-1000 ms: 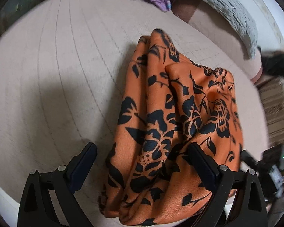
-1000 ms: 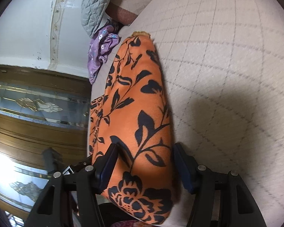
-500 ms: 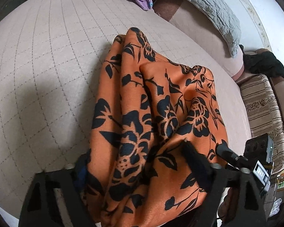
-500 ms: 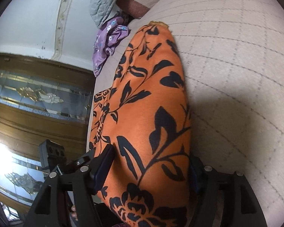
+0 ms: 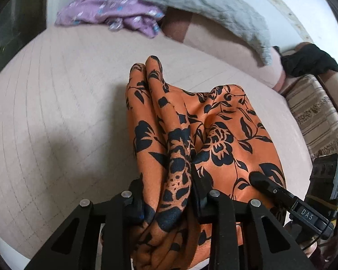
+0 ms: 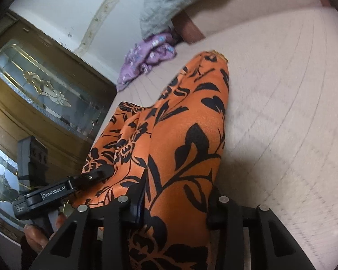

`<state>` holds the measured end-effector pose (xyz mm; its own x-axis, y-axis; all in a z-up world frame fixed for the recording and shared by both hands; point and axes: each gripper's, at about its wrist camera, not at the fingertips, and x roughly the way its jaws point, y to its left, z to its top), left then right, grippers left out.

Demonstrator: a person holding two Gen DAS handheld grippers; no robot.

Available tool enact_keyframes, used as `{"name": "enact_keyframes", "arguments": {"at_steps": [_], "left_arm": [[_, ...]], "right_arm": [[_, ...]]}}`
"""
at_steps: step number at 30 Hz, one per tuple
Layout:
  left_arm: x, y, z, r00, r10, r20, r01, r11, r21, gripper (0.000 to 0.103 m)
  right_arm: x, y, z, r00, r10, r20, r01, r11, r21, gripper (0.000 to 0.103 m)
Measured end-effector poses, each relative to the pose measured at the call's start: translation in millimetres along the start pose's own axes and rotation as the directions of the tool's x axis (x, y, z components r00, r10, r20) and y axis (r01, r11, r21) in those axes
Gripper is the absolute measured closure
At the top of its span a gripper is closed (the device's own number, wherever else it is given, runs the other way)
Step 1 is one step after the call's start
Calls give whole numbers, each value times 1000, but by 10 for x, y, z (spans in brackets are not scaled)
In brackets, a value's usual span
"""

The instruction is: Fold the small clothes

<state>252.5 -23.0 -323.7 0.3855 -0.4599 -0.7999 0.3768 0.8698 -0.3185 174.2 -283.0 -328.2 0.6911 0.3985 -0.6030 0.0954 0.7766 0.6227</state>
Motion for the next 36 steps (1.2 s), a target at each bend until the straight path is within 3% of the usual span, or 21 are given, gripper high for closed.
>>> {"name": "enact_keyframes", "arguments": {"at_steps": [6,10,16,18,22,26,29,31,36], "left_arm": [[-75,-623,34,999,1,32,-5,993,116,71],[42,-909,-12,1000,12,11,-13,986,166,71],[460,-1107,-174,995,66,-75,-49,978,204,71],[661,-1116,-266,984,127,-124,-98,971,219,68],[711,-1148,-301,977,185,-104,-154,956,250,59],[669,-1249,-250,961,255,-107,-219,939,266,48],[543,-1365,-268,940,335,-63,-302,904,303,43],[368,-1452,-287,930,368,12,-351,875,335,42],[-204,-1641,-274,904,376,202,-425,838,341,35]], "right_arm": [[-513,-131,74,995,-7,99,10,999,-34,62],[-772,-362,62,993,-22,115,23,1000,-13,62],[-857,-709,-1,995,-58,80,56,998,19,62],[-768,-860,-24,997,-67,41,66,997,37,62],[-681,-1089,-106,998,-54,18,53,995,89,53],[-698,-1045,-37,996,-83,-18,84,993,83,45],[-742,-961,13,992,-119,-32,121,990,66,44],[-811,-902,20,989,-144,-22,145,988,54,44],[-1190,-711,-29,975,-211,64,211,977,-5,44]]}}
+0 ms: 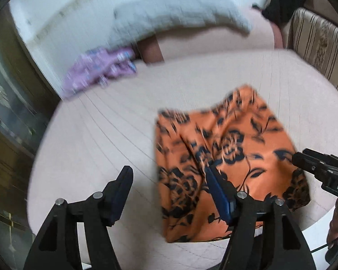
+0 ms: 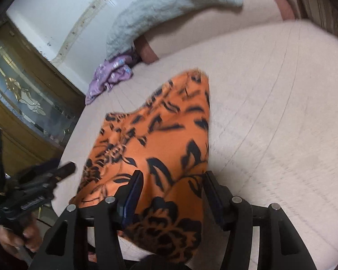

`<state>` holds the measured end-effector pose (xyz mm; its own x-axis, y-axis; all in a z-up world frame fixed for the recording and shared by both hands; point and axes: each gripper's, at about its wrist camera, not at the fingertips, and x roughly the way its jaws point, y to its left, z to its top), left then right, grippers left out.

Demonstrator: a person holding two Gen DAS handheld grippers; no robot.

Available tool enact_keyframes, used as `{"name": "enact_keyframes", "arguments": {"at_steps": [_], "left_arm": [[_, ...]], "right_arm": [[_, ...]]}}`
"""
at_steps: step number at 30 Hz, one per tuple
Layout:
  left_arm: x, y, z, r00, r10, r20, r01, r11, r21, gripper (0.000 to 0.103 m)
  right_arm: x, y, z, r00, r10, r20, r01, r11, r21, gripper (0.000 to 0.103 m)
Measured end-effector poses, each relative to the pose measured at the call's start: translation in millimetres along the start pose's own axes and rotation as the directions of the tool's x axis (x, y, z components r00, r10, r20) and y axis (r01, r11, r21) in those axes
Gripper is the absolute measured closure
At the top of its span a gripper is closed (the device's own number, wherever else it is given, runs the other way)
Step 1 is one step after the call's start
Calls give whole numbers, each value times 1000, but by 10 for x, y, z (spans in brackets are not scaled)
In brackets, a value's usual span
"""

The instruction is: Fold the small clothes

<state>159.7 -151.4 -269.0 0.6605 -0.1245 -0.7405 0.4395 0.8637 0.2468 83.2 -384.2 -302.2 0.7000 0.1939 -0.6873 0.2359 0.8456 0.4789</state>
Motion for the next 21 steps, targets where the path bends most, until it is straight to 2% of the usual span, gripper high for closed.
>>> {"name": "enact_keyframes", "arguments": {"at_steps": [2,5,7,10,12,15,21], "left_arm": [[-204,80,44,998,21,51,-20,1000,-8,33],[-562,154,60,991,48,124,-44,998,-34,22],[-732,242,134,984,55,170,-47,998,-50,22],[-1011,312,125,974,75,214,-62,996,-67,20],[-1148,345,100,967,96,235,-80,994,-76,12],[-1369,385,69,945,159,286,-136,986,-99,7],[-1706,536,58,925,166,340,-121,981,-152,5]], "right_arm": [[-211,100,35,999,-3,49,4,1000,-25,44],[-448,287,89,995,4,102,3,998,-64,44],[-585,427,113,991,13,131,-1,996,-92,44],[-802,628,110,984,33,177,-10,992,-128,44],[-945,756,103,978,44,206,-12,988,-151,43],[-1144,930,92,967,62,246,-16,982,-186,43],[-1525,1226,87,940,81,332,-2,972,-235,41]]}}
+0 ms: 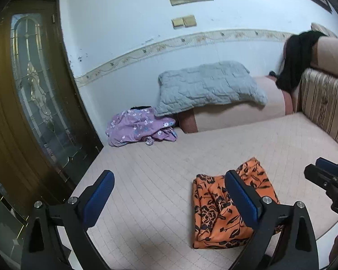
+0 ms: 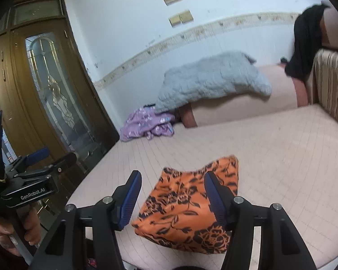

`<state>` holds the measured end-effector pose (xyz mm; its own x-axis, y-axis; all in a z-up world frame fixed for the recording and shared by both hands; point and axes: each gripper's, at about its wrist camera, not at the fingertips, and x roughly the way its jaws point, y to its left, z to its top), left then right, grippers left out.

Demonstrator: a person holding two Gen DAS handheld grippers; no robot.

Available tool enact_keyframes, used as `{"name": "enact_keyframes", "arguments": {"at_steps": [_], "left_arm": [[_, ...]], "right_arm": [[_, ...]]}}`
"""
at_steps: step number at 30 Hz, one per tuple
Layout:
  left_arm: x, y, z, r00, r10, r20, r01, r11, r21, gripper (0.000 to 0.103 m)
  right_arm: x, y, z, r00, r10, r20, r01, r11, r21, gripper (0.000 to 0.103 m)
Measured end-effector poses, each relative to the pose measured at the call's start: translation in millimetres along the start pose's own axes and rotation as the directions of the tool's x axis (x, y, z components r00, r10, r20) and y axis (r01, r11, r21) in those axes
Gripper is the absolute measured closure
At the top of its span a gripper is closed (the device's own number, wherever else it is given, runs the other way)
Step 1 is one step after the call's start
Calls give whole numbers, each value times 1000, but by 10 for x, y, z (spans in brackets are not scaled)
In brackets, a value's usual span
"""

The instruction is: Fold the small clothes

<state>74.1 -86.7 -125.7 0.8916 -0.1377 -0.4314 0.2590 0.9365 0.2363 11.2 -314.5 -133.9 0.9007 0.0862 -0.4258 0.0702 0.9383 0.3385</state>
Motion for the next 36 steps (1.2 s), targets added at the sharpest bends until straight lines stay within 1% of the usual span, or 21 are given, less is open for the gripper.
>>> {"name": "enact_keyframes", "arguments": {"at_steps": [5,12,22,36], "left_arm": [[-90,129,52,1000,20,12,-19,999,-36,2],[-64,281,50,999,39,-1,-39,996,-78,1],[14,454,27,998,61,-13,-62,991,-122,1],[101,613,-26,995,97,-34,-101,981,-163,1]], "right_arm": [[-217,213,110,998,-32,60,34,999,-42,36],[-223,385,158,991,-129,26,131,989,-72,36],[-132,498,144,990,-142,8,142,984,-105,36],[-29,675,90,988,-157,11,157,974,-165,36]]}}
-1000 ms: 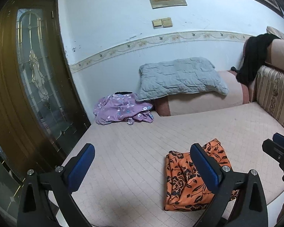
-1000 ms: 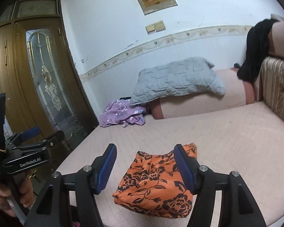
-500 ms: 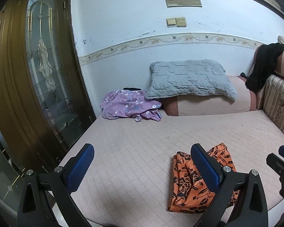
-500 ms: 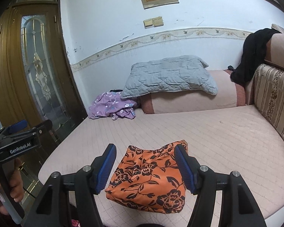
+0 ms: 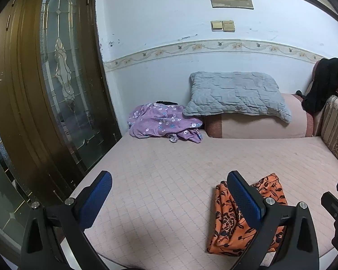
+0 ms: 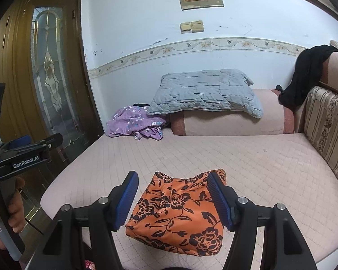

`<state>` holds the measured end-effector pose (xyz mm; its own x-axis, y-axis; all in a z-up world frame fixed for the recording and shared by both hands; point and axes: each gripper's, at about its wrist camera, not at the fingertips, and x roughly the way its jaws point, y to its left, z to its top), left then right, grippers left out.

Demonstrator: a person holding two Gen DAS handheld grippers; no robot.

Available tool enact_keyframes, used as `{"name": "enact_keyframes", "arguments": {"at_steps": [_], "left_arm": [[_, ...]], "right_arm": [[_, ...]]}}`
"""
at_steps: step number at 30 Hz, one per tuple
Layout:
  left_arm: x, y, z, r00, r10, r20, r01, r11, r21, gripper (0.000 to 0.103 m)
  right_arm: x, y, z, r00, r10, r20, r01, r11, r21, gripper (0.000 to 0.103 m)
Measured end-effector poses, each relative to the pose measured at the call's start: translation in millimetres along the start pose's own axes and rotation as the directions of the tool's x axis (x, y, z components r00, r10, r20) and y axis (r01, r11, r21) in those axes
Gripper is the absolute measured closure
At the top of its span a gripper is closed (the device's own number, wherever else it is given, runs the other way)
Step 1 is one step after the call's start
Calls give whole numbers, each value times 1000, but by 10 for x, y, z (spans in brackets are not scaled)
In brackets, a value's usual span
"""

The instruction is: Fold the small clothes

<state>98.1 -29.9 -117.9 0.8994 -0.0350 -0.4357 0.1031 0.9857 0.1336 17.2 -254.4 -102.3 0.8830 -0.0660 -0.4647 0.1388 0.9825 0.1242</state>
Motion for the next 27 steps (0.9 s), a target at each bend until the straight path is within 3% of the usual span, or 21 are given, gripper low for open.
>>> {"name": "enact_keyframes", "arguments": {"at_steps": [27], "left_arm": [[82,137,-46,999,48,-18,-48,999,-20,1]], "right_arm": [[133,31,-33,1000,-7,-30,6,1000,-14,36]]}}
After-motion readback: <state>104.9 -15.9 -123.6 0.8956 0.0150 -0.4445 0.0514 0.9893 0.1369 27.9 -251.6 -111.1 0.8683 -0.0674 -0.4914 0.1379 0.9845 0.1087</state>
